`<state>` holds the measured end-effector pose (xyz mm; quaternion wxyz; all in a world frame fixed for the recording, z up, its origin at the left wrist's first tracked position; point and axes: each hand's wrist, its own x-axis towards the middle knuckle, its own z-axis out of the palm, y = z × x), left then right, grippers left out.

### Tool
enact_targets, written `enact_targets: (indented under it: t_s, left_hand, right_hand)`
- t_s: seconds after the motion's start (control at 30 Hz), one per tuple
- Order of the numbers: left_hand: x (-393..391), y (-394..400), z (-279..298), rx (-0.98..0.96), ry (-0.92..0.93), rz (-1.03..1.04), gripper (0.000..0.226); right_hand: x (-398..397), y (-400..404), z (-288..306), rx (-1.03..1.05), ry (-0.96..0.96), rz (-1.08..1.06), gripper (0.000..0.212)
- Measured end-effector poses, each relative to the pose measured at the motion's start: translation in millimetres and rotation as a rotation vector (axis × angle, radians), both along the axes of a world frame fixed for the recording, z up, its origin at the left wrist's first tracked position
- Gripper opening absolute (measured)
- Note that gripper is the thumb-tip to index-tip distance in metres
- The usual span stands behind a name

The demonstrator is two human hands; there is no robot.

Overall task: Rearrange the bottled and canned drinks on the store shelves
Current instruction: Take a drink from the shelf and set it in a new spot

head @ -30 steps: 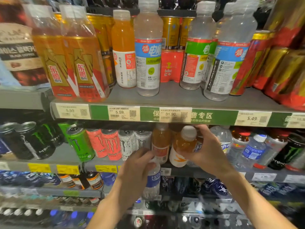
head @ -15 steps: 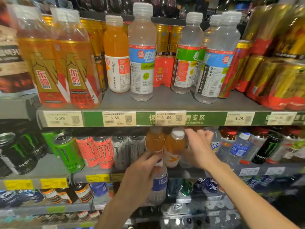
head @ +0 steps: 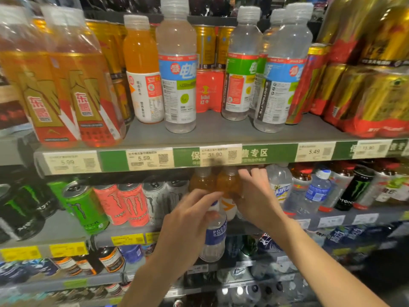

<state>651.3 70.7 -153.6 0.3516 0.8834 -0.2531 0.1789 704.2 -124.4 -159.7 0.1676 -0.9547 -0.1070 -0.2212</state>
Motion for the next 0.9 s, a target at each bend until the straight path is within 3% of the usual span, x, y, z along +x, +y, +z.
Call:
enact_targets:
  t_s: [0.1, 0.23, 0.37, 0.53, 0.73, 0.9]
  left_hand:
    - [-2, -14, 4, 0.022, -0.040, 0.018, 0.043]
    - [-7, -47, 5, 0.022, -0.058, 0.014, 0.047]
    - [-15, -103, 5, -0.056, 0.006, 0.033, 0.043]
    - [-33, -189, 11, -0.114, 0.118, 0.060, 0.041]
    - [-47, -286, 6, -0.264, 0.284, 0.013, 0.076]
    - [-52, -347, -7, -0.299, 0.351, -0.012, 0.077]
  right_hand:
    - [-37, -10, -7, 0.435, 0.023, 0.136, 0.050]
    - [-81, -32, -4, 0.798, 0.423, 0.445, 0.063]
    - [-89, -72, -12, 0.801, 0.440, 0.408, 0.076]
    - [-97, -152, -9, 0.773, 0.292, 0.333, 0.065]
    - [-108, -261, -11, 0.856, 0.310, 0.269, 0.061]
    - [-112, -331, -3, 0.836, 0.268, 0.214, 0.061]
